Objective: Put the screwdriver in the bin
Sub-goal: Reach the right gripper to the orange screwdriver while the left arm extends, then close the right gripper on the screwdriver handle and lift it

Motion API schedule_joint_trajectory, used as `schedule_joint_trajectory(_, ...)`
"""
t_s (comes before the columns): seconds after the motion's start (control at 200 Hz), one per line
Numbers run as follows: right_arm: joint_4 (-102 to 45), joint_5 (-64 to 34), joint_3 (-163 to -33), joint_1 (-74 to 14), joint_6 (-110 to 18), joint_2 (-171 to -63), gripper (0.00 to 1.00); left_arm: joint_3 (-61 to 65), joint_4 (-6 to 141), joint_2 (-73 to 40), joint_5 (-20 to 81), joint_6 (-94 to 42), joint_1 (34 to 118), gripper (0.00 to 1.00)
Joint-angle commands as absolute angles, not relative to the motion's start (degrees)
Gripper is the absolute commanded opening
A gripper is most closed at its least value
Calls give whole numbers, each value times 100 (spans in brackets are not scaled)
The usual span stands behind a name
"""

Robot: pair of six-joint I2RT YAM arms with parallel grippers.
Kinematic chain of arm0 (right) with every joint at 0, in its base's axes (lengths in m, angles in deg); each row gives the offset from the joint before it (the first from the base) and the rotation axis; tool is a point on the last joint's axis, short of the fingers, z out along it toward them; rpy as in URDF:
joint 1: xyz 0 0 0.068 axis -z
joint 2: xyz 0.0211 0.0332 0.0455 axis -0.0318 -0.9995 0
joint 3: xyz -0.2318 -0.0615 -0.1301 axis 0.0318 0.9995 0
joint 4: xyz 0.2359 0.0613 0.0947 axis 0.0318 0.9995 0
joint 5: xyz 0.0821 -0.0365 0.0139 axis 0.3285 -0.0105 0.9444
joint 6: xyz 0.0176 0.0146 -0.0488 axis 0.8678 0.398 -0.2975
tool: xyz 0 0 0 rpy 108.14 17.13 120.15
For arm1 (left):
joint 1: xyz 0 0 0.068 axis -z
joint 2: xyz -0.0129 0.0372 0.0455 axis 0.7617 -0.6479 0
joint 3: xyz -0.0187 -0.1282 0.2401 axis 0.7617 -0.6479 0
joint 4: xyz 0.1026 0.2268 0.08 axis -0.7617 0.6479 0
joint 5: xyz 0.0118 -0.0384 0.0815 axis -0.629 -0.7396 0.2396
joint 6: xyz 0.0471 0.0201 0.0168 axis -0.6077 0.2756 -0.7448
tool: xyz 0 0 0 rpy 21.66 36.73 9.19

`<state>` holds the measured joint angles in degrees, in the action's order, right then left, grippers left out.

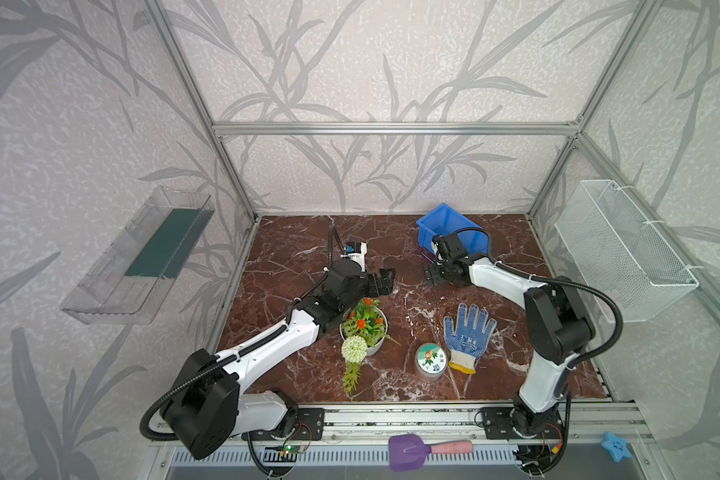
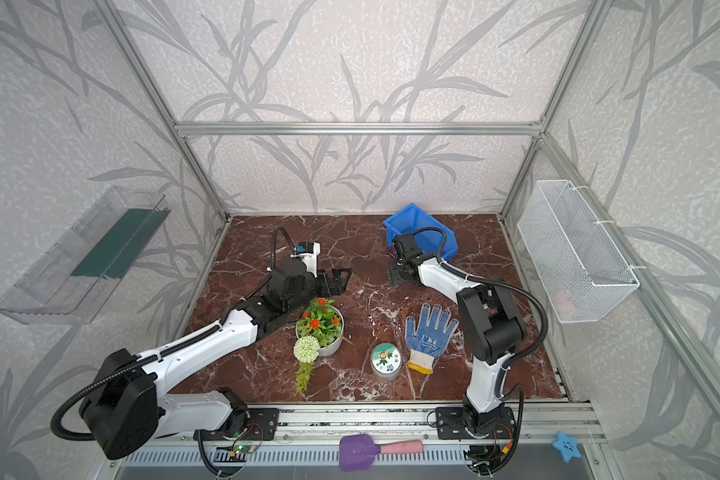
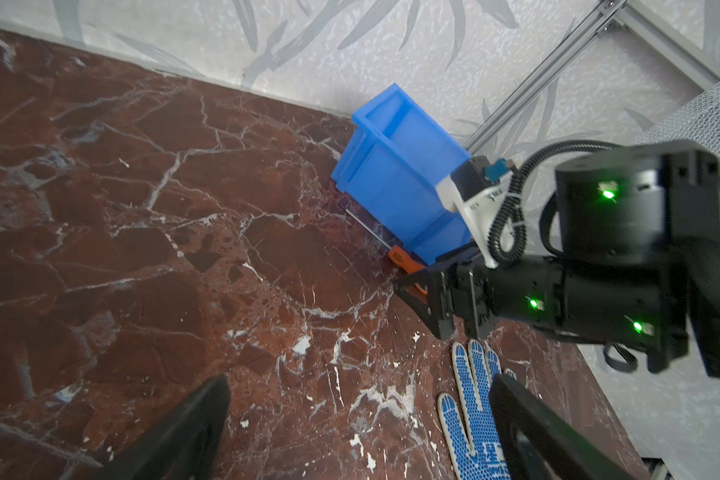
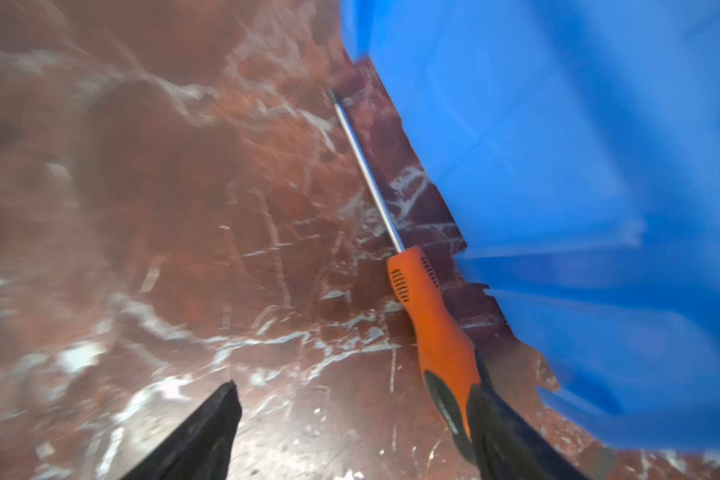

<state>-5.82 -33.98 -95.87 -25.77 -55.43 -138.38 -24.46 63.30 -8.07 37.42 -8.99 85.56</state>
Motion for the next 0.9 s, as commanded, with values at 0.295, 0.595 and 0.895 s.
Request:
schedule_joint_trajectory(0.295, 1185, -3757, -10690, -2353, -5776, -14826, 86, -2597, 6154, -759, 3799, -831, 8591, 99)
schedule_joint_trajectory(0.595, 1409, -3607, -10872, -2371, -5872, -15043, 76, -2742, 6024, -800, 3788, -669, 8589, 99)
schedule_joint_trajectory(0.895, 1307, -3625, -10535, -2463, -5791, -14773, 38, -2691, 6074, -788, 3803, -632, 8600, 99)
